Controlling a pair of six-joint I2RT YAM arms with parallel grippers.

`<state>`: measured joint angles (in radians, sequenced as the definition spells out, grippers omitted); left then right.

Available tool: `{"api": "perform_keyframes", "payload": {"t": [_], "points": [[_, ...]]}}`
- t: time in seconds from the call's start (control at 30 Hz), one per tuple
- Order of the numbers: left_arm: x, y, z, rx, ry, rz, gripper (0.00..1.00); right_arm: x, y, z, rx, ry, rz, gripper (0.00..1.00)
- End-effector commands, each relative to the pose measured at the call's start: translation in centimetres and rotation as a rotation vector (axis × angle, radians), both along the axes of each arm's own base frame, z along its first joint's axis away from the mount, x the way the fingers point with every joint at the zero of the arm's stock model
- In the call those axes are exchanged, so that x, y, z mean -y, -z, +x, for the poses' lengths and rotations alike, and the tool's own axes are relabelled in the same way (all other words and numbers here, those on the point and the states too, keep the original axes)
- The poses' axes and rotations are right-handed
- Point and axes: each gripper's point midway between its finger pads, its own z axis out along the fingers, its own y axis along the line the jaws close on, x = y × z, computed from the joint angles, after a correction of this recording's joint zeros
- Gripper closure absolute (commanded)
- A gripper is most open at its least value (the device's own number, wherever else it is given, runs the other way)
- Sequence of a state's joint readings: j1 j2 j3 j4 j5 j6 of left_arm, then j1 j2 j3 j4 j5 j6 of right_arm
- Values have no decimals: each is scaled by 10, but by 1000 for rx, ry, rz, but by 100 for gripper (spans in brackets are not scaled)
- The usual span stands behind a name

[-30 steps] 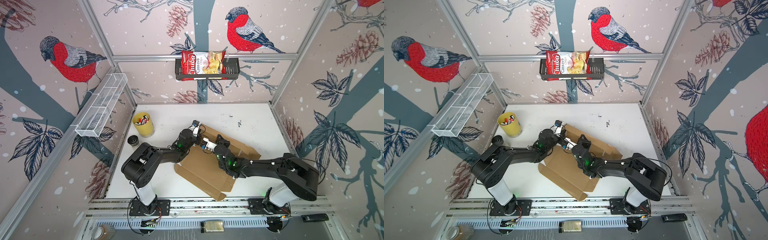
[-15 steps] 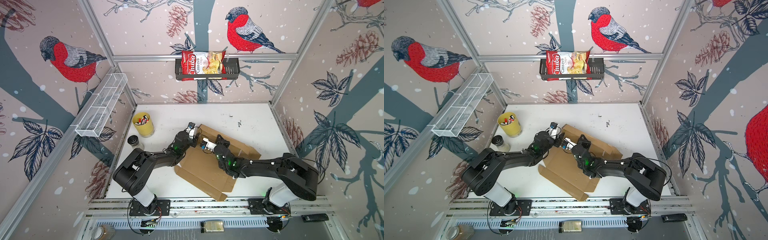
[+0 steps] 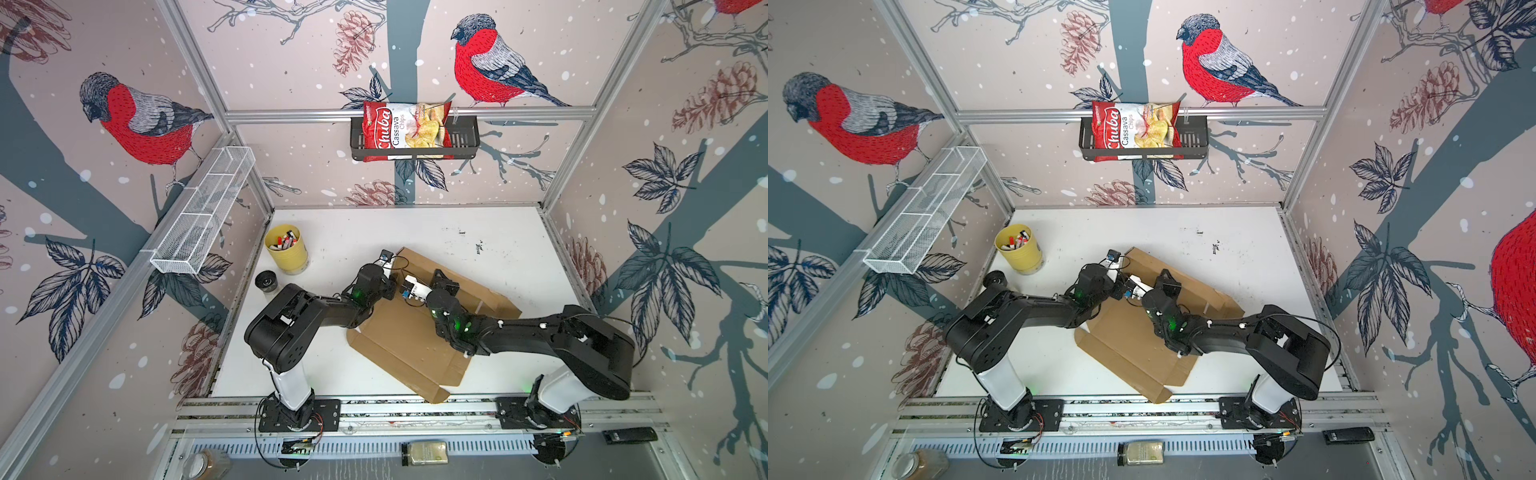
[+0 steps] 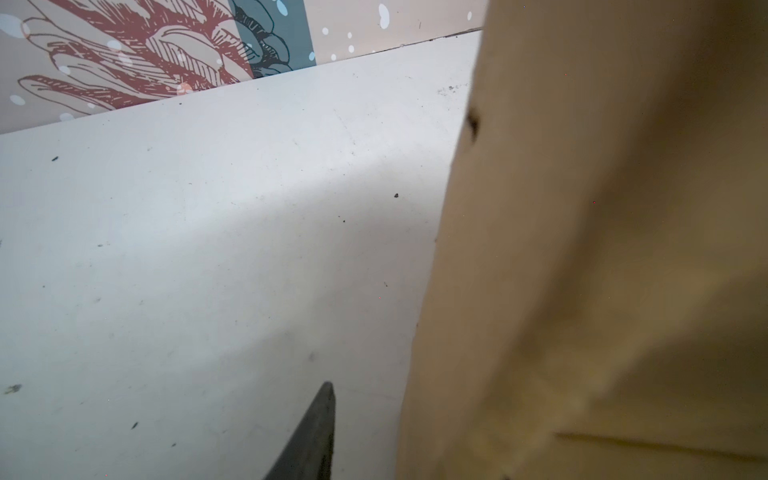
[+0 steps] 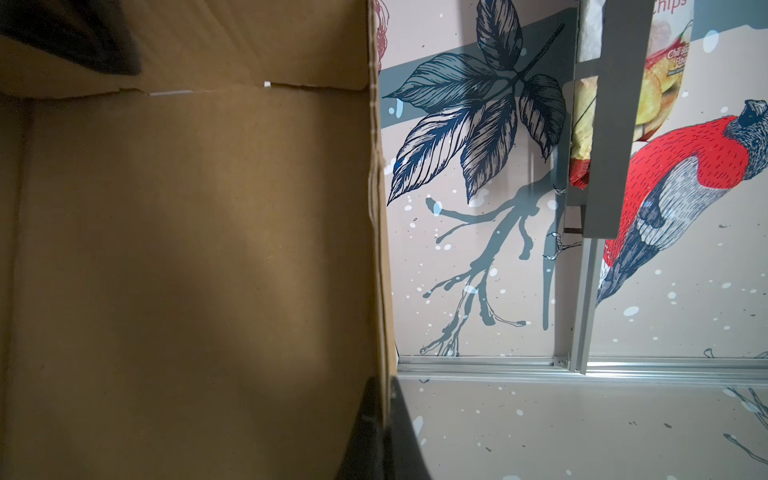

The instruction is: Fold the paper box

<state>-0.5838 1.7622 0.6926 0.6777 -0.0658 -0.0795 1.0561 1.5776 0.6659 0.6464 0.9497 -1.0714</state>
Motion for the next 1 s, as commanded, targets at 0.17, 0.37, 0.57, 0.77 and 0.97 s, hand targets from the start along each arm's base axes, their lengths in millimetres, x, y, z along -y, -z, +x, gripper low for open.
{"api": "perform_keyframes", "payload": {"t": [0.17, 0.37, 0.57, 0.77, 0.97], "points": [[6, -5, 5, 38, 1, -69, 79, -8, 10, -4, -51, -37, 9, 96], [1, -14, -2, 144, 33, -53, 84, -23, -5, -8, -220, -84, 247, 61], [-4, -22, -9, 231, 39, -69, 85, -47, -32, -40, -556, -273, 592, 42], [-4, -25, -13, 268, 53, -99, 85, -33, -94, -33, -649, -332, 986, 37], [-11, -30, -16, 316, 22, -115, 85, -8, -119, 26, -841, -51, 1404, 40]]}}
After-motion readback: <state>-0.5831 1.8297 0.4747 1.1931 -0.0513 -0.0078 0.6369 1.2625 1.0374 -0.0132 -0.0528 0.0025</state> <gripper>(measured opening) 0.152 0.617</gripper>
